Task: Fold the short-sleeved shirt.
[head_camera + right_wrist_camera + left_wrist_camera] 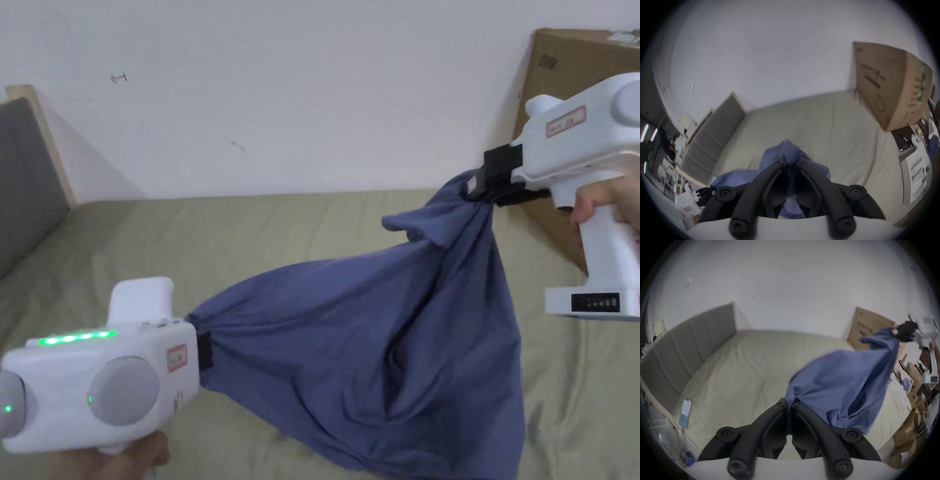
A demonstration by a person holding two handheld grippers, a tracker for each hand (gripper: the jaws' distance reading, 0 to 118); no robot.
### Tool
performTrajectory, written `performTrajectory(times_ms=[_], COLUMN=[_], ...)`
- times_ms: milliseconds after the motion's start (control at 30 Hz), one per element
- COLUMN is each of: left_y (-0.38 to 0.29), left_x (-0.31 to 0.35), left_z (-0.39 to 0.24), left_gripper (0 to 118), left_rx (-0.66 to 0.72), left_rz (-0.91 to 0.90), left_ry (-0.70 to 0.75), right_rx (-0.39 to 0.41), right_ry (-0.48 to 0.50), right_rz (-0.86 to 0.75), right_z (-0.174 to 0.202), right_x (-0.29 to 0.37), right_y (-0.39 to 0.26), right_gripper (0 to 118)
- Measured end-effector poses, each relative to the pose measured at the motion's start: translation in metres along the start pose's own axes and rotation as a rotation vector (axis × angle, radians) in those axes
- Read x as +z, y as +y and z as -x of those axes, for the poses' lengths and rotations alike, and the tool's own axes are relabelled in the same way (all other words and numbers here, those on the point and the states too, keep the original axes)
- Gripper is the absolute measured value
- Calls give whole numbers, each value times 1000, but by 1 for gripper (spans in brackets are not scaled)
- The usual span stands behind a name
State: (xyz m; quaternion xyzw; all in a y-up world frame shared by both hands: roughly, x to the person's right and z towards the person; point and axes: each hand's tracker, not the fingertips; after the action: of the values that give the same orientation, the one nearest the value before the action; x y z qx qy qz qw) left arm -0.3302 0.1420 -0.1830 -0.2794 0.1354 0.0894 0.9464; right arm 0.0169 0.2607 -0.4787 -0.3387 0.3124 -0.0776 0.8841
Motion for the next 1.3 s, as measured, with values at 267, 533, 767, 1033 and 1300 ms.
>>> performTrajectory(times_ms=[267, 533, 767, 1033, 1300], left_y=[121, 202, 238, 266, 313], left_x=[43, 64, 52, 1, -54], left_z=[4, 34, 80, 113, 129], left_gripper=[2, 2, 2, 2, 2], left_rx=[-16, -8, 76, 91, 52], left_rz=[-230, -331, -318, -287, -322], left_ry=[78, 150, 201, 237, 274], right_rx=[-111, -128, -198, -184, -148], right_ry=[-14, -54, -63, -103, -114], right_rz=[-175, -269, -310, -279, -280], right_z=[-14, -30, -56, -58, -52], right_x=[96, 139, 135, 84, 14], right_y=[40, 68, 88, 120, 172], right_gripper=[9, 9, 9, 9, 9])
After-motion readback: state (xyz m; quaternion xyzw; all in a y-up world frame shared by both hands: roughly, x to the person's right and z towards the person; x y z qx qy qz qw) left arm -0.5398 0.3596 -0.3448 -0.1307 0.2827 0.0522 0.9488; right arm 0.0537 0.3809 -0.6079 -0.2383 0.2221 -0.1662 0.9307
